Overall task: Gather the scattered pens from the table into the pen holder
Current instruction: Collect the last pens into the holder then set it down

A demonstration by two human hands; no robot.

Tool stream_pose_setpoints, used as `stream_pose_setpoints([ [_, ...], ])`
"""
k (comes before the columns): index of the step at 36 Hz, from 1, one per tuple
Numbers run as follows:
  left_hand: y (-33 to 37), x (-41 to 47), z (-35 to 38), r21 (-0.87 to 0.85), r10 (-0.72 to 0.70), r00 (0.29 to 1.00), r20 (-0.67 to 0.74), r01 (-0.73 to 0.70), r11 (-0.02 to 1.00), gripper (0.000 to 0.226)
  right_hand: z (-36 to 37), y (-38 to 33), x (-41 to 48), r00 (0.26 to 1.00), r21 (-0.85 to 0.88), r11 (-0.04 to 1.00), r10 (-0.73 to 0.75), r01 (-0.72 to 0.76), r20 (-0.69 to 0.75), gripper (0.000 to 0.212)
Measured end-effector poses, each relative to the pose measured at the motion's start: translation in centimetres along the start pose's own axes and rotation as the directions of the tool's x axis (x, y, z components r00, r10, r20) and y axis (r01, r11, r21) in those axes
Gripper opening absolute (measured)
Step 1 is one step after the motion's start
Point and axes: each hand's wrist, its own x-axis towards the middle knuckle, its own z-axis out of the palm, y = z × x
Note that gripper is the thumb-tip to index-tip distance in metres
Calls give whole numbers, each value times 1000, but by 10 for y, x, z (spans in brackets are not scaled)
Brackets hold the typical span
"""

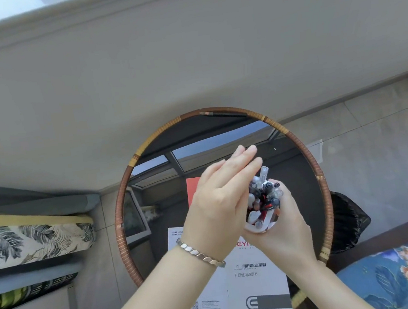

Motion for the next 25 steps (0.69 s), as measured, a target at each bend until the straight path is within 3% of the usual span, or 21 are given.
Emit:
stream_pose_setpoints([
  [7,-12,-5,0,-20,171,929,327,-174,985,37,-3,-1,-2,998,55,998,25,-22,-57,63],
  [11,-3,-10,-6,-145,238,859,453,-192,971,46,-4,-7,-2,999,32,1000,3,-1,-51,45],
  [14,-5,-10,-1,23,295,845,447,-340,940,47,-3,-14,-3,1000,28,1000,-5,5,-17,41],
  [16,-13,-3,0,167,179,906,384,-259,951,49,-2,-19,-3,1000,84,996,16,-16,2,43],
  [19,-16,6,0,82,43,949,312,-72,994,60,-1,-29,2,1000,151,988,24,-22,-12,43],
  [23,-16,12,2,148,153,909,389,-225,963,66,-1,-34,16,999,173,985,29,-21,-46,30],
  [25,-20,23,-1,191,145,929,341,-220,957,65,-3,-38,24,998,164,986,35,-27,-50,32],
])
